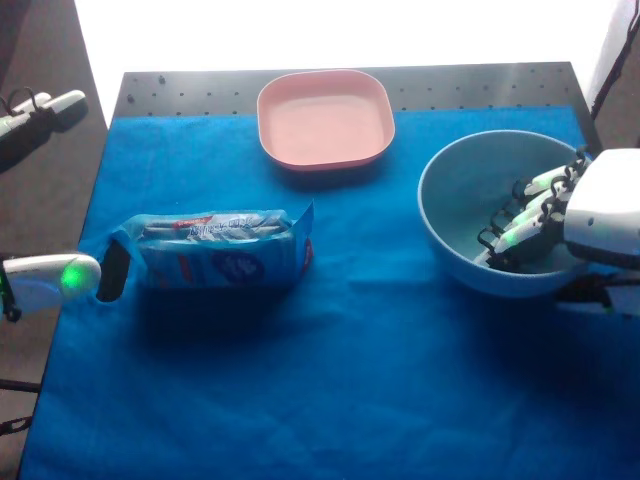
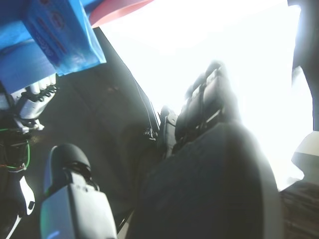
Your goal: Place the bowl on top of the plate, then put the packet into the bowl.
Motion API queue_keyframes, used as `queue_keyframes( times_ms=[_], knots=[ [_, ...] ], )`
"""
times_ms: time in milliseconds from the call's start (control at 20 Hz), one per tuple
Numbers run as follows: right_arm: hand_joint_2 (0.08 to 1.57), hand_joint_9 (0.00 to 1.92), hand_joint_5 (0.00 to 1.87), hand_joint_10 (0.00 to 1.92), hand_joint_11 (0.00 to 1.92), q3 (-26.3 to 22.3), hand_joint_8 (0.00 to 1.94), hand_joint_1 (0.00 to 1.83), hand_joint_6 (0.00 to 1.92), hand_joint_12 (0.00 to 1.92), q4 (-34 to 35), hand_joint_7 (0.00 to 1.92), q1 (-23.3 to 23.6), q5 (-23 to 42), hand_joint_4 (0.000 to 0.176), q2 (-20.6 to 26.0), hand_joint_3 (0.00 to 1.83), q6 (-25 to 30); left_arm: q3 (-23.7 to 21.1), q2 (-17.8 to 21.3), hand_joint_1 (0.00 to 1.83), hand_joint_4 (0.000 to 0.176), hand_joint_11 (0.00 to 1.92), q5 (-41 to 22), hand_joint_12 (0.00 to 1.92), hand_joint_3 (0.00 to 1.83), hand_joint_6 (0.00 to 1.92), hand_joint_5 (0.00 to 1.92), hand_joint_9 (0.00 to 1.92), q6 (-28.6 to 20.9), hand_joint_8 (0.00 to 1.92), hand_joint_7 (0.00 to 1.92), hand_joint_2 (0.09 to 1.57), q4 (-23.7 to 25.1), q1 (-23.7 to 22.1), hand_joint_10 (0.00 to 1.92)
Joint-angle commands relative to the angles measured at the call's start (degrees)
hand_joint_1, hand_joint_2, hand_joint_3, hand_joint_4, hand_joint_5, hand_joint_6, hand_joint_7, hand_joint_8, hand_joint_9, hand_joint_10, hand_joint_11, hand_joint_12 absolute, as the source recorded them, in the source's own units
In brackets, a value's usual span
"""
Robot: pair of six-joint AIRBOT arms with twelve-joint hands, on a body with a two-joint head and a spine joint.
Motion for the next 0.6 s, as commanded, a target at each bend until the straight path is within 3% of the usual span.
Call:
queue_keyframes(
  times_ms=[0,150,200,250,300,350,400,450,500,550],
  knots=[
    [1.13,1.00,0.95,0.01,0.52,0.18,0.62,1.23,1.13,1.16,0.86,1.02,0.66,2.94,0.000,-0.59,0.00,0.13,0.20,-0.08,0.53,0.176,0.00,-7.41,0.00,0.00,0.00,0.10,0.00,-0.35,0.00,0.00,0.90,-0.83,-0.58,0.00],
    [1.06,1.11,1.07,0.03,0.54,0.36,0.43,1.27,1.01,1.13,0.86,1.20,0.66,2.90,0.000,-0.78,0.00,0.18,0.26,-0.21,0.53,0.176,0.00,-7.42,0.00,0.00,0.00,0.09,0.00,-0.35,0.00,0.00,0.90,-0.83,-0.58,0.00],
    [1.09,0.91,1.02,0.80,0.54,0.39,0.61,1.35,1.15,1.15,0.86,1.17,0.66,2.90,0.000,-0.82,0.00,0.18,0.28,-0.24,0.53,0.176,0.00,-7.42,0.00,0.00,0.00,0.10,0.00,-0.35,0.00,0.00,0.90,-0.83,-0.58,0.00],
    [1.13,0.92,0.91,0.73,0.57,0.40,0.78,1.25,1.28,1.15,0.86,1.06,0.69,2.91,0.000,-0.88,0.01,0.18,0.29,-0.28,0.53,0.175,0.00,-7.42,0.00,0.00,0.00,0.10,0.00,-0.36,0.00,0.00,0.91,-0.83,-0.58,0.00],
    [0.94,0.93,0.74,1.22,0.69,0.40,1.36,1.18,1.58,1.44,0.86,0.89,0.78,2.91,0.000,-0.92,0.63,0.18,0.29,-0.35,0.54,0.170,0.00,-7.43,0.00,0.00,0.00,0.10,0.00,-0.36,0.00,0.00,0.91,-0.84,-0.58,0.00],
    [0.84,1.00,0.66,1.71,0.81,0.40,1.68,1.14,1.85,1.78,0.86,0.87,0.93,2.91,0.000,-0.96,1.02,0.18,0.32,-0.46,0.54,0.166,0.00,-7.45,0.00,0.01,0.00,0.10,0.00,-0.36,0.00,0.00,0.92,-0.86,-0.58,0.00],
    [1.01,1.15,0.58,1.88,0.98,0.40,1.89,0.95,1.91,1.89,0.86,1.02,1.01,2.91,0.000,-0.99,0.85,0.18,0.33,-0.51,0.57,0.155,0.00,-7.45,0.00,0.01,0.00,0.10,0.00,-0.37,0.00,0.00,0.93,-0.86,-0.58,0.00],
    [1.15,1.23,0.51,1.91,1.11,0.40,1.93,0.86,1.92,1.92,0.87,1.11,1.21,2.92,0.000,-1.02,0.64,0.18,0.33,-0.52,0.58,0.158,0.00,-7.46,0.00,0.01,0.00,0.10,0.00,-0.38,0.00,0.00,0.93,-0.87,-0.58,0.00],
    [1.21,1.30,0.48,1.92,1.22,0.40,1.94,0.85,1.92,1.92,0.87,1.16,1.33,2.92,0.000,-1.03,0.55,0.18,0.33,-0.52,0.59,0.170,0.00,-7.48,0.00,0.01,0.00,0.11,0.00,-0.38,0.00,0.00,0.93,-0.87,-0.58,0.00],
    [1.17,1.37,0.50,1.92,1.31,0.41,1.94,0.89,1.92,1.92,0.89,1.22,1.50,2.93,0.000,-1.06,0.62,0.18,0.32,-0.51,0.56,0.172,0.00,-7.61,0.00,0.01,0.00,0.11,0.00,-0.38,0.00,0.00,0.93,-0.87,-0.58,0.00]
  ],
)
